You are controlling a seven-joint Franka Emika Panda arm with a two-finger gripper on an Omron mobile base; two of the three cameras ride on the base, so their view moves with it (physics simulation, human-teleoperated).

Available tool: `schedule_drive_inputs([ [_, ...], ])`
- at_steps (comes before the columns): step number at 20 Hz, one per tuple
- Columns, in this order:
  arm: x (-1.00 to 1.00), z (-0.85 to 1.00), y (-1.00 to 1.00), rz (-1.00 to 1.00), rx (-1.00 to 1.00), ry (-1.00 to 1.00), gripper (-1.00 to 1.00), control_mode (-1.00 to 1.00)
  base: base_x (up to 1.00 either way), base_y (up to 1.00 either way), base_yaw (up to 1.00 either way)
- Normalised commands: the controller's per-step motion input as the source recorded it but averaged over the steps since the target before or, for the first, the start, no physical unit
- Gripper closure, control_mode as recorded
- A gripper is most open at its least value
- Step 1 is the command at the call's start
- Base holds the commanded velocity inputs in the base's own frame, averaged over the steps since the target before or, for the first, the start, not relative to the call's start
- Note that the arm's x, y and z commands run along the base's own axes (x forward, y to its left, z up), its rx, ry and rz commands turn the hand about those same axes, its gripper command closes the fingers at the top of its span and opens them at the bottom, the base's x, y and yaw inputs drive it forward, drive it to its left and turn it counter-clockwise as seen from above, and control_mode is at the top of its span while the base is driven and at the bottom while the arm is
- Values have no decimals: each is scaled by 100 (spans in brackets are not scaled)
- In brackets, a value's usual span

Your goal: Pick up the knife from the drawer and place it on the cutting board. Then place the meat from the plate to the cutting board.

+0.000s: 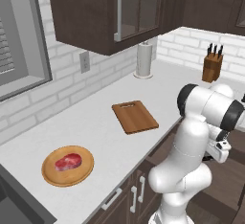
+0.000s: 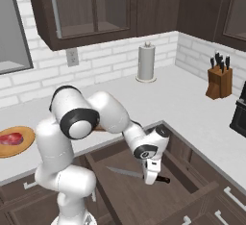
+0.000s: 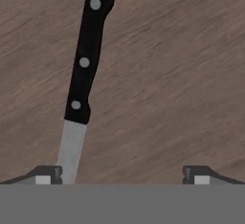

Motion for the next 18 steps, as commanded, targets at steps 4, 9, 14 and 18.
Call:
schedule_drive_inputs([
  [4,0,-27,-25,3,0,0,-100,-100,0,0,0],
  [9,11,-22,-21,1,0,0,-100,-100,0,0,0],
  [14,26,-10,-5,0,0,5,-100,-100,0,0,0],
  [18,19,-4,0,0,0,0,-100,-100,0,0,0],
])
